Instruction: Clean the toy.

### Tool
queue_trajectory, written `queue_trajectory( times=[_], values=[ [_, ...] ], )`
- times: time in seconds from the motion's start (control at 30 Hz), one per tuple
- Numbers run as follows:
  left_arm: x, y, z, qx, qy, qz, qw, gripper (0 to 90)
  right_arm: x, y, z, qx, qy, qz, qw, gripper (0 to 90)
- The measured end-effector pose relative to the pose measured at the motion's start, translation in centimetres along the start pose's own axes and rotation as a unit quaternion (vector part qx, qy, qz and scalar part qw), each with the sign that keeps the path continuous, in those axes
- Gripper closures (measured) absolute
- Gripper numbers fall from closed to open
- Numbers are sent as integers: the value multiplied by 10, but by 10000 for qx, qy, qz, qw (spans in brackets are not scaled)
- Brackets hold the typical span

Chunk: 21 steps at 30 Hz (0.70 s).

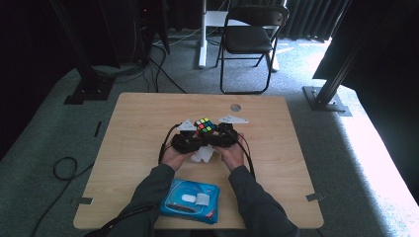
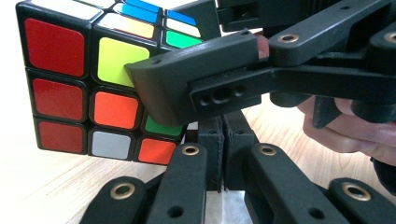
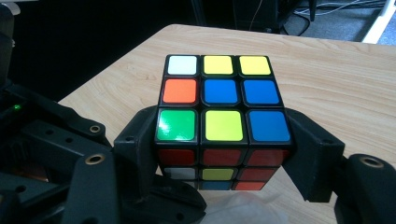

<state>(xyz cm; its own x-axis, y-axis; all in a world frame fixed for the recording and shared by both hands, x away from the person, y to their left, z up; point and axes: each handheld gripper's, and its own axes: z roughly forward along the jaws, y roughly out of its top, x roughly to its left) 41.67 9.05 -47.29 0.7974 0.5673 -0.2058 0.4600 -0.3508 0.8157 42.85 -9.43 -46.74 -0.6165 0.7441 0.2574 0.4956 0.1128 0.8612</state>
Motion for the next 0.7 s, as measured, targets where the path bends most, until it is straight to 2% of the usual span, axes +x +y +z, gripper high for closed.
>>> queue_trajectory(
  times=[0.13,0.27,0.37,0.53,0.7],
  values=[
    [0,-1,2,38,6,25,10000,882,0,1,-1,-33,-23,10,10000,343],
    [1,-5,4,266,121,104,9995,881,-3,2,-3,-53,-93,1,9999,343],
    [6,-10,10,674,354,241,9968,874,-5,1,-5,-78,-117,29,9999,342],
    [10,-16,19,1130,505,283,9919,820,-8,0,-6,-81,-170,39,9998,343],
    [11,-16,28,1433,609,335,9872,647,-9,-1,-6,-77,-214,72,9997,343]
  ],
)
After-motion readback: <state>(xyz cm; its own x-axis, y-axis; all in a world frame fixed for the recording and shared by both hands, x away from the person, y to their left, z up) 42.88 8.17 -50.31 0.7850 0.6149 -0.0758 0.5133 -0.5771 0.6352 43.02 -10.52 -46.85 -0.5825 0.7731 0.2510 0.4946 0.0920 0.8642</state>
